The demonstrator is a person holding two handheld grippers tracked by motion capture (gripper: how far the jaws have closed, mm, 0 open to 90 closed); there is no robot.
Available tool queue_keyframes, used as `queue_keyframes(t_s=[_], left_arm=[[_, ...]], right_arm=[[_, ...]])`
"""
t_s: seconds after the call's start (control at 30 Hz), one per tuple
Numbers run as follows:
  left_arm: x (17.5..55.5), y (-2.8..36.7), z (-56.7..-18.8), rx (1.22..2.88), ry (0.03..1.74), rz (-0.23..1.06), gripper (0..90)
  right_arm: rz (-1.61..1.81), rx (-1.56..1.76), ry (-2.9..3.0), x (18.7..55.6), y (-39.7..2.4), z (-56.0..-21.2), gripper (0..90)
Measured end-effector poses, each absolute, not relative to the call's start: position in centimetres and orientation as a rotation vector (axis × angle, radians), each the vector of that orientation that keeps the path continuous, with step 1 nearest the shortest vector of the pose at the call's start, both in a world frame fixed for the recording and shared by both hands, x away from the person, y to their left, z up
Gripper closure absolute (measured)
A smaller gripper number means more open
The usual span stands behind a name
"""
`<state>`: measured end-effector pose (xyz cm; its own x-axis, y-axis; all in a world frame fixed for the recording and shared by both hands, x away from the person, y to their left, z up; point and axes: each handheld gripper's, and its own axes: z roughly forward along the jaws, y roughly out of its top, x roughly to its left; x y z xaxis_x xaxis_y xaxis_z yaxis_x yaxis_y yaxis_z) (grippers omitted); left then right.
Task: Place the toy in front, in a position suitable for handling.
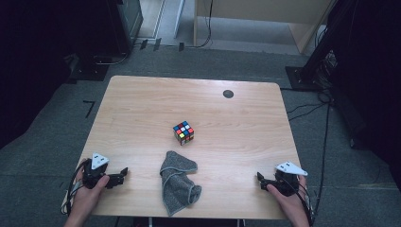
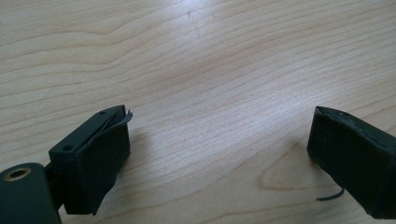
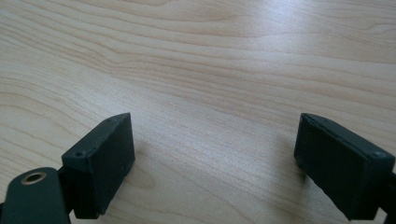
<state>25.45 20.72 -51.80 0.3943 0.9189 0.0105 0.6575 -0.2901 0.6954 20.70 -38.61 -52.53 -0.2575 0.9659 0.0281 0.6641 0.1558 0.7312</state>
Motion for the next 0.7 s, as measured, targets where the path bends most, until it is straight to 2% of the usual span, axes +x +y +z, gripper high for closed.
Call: queue_keyframes(t_s=[0.13, 0.23, 0.43, 0.7], left_arm=[[25.6, 20.6, -51.8, 2.056, 1.342, 0.552, 3.6], [25.6, 20.6, -51.8, 2.056, 1.342, 0.552, 3.6], [25.6, 20.6, -51.8, 2.056, 1.342, 0.552, 3.6], [25.8, 20.5, -51.8, 2.064, 1.338, 0.547, 2.0]], right_arm=[[0.899, 1.528, 2.003, 20.7, -38.3, -52.5, 13.7], [0.889, 1.531, 2.014, 20.7, -37.7, -52.2, 19.1], [1.019, 1.551, 1.996, 20.6, -36.1, -51.0, 17.0], [1.105, 1.358, 2.080, 20.6, -31.0, -48.2, 16.2]])
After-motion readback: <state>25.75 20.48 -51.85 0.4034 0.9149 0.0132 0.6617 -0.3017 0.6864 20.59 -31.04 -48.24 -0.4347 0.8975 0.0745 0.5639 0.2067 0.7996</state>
